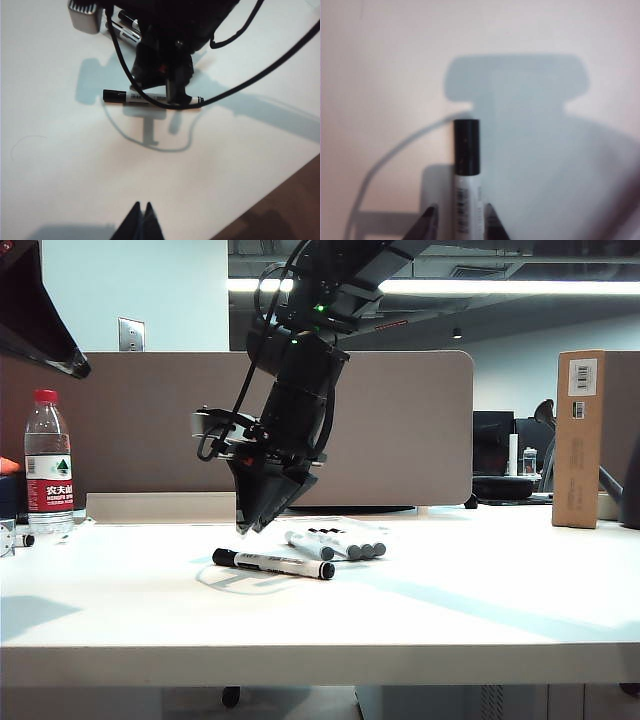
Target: Pick up the markers scattered on the table and put them into the packaging box, making sure the markers fit the shape of the box's grooves.
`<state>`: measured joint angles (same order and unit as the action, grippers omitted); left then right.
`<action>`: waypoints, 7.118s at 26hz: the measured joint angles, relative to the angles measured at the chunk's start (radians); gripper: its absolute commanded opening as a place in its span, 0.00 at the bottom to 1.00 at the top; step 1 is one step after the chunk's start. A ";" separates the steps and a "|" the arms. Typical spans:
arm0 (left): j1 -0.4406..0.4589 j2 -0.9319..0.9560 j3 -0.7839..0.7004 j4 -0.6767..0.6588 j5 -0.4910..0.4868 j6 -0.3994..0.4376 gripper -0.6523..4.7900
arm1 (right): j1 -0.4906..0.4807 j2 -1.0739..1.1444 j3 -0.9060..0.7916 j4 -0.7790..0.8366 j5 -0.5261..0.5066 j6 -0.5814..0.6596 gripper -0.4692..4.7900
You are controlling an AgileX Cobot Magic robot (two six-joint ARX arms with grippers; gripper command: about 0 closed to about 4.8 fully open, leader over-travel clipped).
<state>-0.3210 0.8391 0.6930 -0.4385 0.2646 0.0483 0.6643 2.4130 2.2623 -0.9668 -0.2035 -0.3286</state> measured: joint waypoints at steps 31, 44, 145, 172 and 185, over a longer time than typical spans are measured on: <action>0.000 0.000 0.000 -0.142 0.000 -0.045 0.11 | 0.078 0.004 -0.113 0.018 0.163 -0.008 0.07; 0.000 0.000 0.000 -0.001 0.093 0.003 0.11 | -0.045 -0.098 -0.134 0.133 -0.025 0.298 0.07; -0.001 -0.066 0.000 0.325 0.012 -0.089 0.11 | -0.149 -0.364 0.090 -0.122 -0.001 0.353 0.08; -0.002 -0.836 -0.372 0.269 0.045 -0.135 0.12 | -0.002 -1.495 -1.135 0.461 0.073 0.410 0.08; -0.002 -0.836 -0.372 0.263 0.045 -0.135 0.12 | 0.000 -1.744 -1.375 0.471 0.072 0.417 0.08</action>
<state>-0.3225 0.0029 0.3210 -0.1757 0.3099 -0.0868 0.6647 0.6693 0.8871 -0.4961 -0.1314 0.0879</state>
